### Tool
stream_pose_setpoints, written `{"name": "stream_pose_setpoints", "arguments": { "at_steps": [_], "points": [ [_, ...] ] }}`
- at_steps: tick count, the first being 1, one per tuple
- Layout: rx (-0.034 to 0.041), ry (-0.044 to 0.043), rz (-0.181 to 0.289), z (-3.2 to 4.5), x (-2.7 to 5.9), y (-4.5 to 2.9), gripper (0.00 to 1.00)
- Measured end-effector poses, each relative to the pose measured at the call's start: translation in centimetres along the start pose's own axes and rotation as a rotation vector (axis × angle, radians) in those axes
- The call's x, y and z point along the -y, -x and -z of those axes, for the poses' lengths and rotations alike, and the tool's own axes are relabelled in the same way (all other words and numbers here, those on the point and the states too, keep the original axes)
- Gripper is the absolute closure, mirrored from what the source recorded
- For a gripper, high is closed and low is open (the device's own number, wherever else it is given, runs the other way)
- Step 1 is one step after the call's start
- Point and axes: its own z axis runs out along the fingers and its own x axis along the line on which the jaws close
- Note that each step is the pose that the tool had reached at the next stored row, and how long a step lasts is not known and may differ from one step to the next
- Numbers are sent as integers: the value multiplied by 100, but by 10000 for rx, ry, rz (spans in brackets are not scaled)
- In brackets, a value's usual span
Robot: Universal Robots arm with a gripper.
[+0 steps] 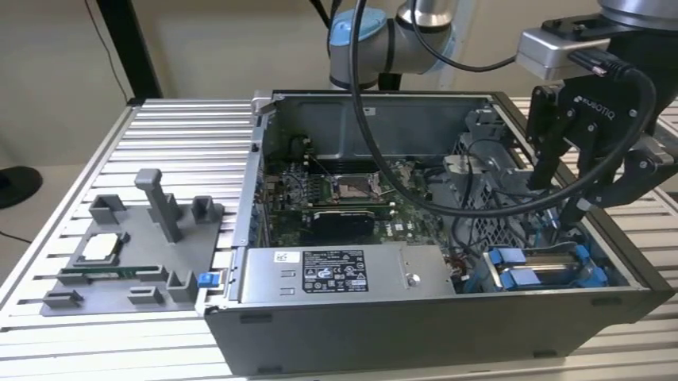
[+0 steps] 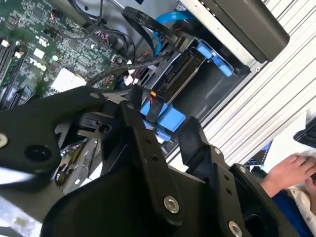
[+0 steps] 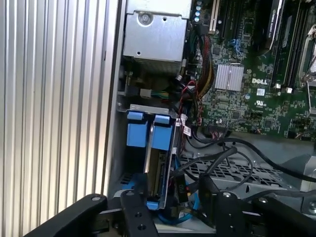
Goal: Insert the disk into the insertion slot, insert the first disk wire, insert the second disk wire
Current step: 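Insert the first disk wire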
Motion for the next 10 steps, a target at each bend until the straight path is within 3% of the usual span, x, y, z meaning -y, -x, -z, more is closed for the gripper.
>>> {"name": "stream_pose_setpoints", "arguments": {
  "at_steps": [10],
  "points": [
    [-1,-4,39,1,6,69,0]
  ]
}}
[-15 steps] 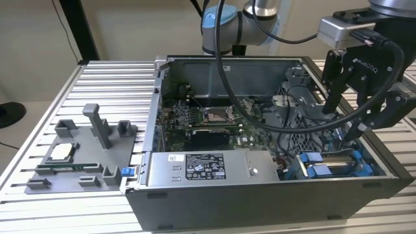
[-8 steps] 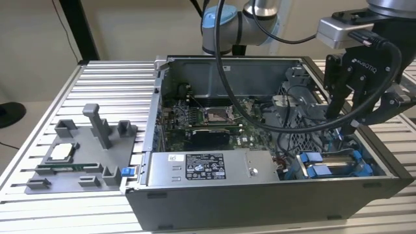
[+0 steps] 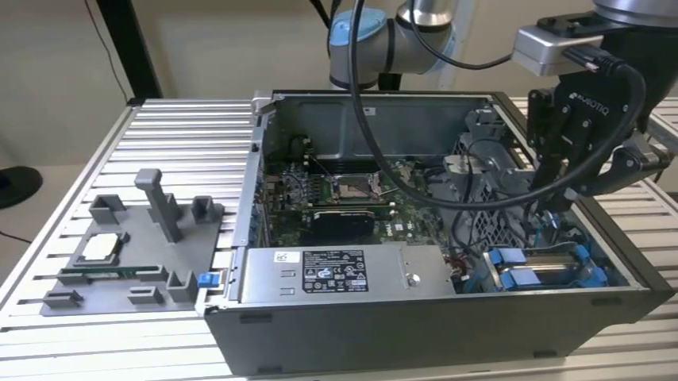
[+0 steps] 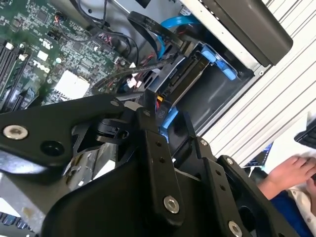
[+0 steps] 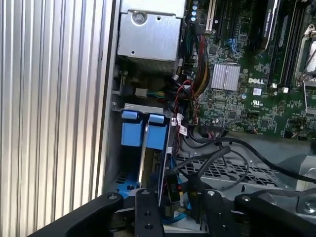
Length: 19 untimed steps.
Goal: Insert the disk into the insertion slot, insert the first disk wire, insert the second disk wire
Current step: 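Insert the first disk wire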
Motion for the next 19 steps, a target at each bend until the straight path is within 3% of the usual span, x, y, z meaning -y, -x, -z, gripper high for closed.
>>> {"name": "stream_pose_setpoints", "arguments": {
  "at_steps": [12,13,19],
  "points": [
    [-16,-11,193,-1,4,-5,0],
    [-17,-12,196,-1,4,-6,100],
    [-16,-12,199,-1,5,-6,100]
  ]
}}
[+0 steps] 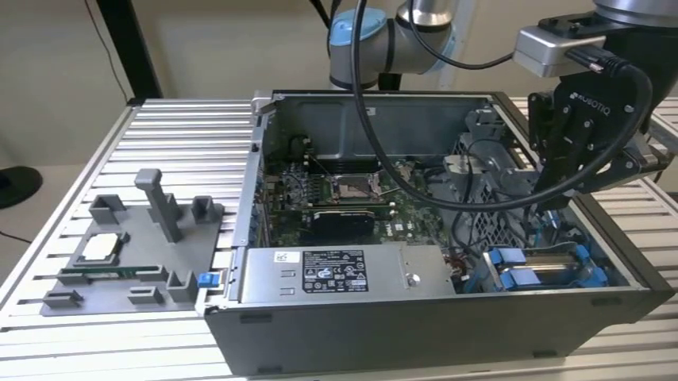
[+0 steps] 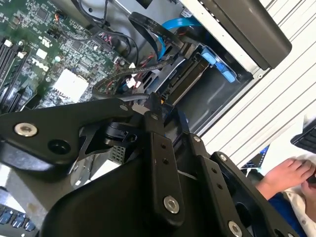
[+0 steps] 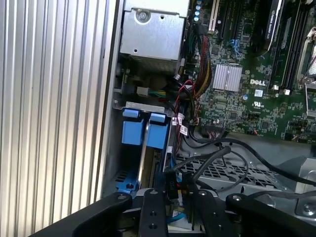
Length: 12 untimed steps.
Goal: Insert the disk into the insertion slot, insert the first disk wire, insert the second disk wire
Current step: 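Insert the first disk wire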
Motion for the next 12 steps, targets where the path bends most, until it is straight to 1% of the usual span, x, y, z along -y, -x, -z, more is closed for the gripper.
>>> {"name": "stream_pose_setpoints", "arguments": {
  "at_steps": [9,12],
  "points": [
    [0,0,3,0,0,0,100],
    [1,10,1,-1,14,-9,100]
  ]
}}
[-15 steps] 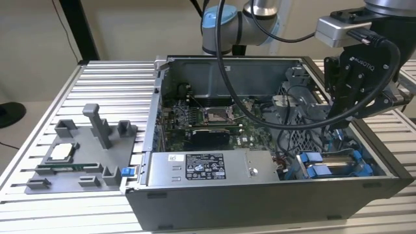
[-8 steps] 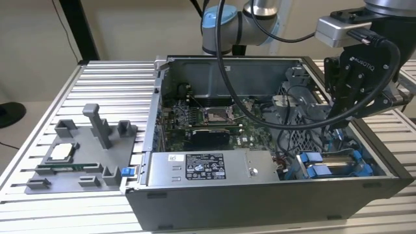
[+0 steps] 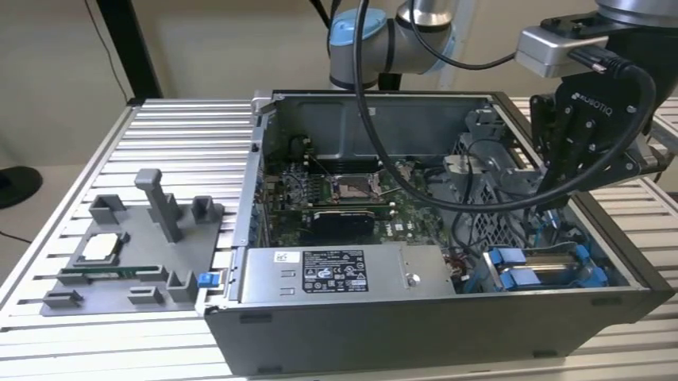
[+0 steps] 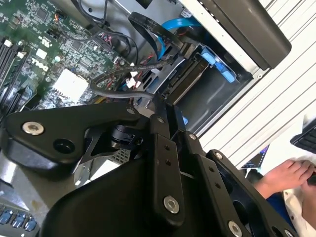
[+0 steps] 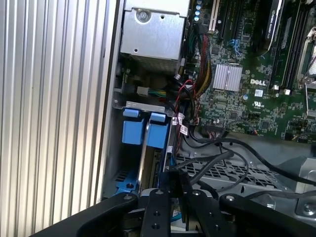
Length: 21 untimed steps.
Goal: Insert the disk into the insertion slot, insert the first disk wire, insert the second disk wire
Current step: 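Insert the first disk wire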
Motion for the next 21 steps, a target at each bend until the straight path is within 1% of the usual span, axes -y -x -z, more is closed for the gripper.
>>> {"name": "stream_pose_setpoints", "arguments": {
  "at_steps": [7,13,15,19,21],
  "points": [
    [4,55,-57,-4,38,-38,100],
    [4,71,-197,-12,51,-61,100],
    [25,75,-293,-13,52,-62,100],
    [119,85,-595,-22,51,-63,100],
    [127,96,-712,-25,50,-71,100]
  ]
}}
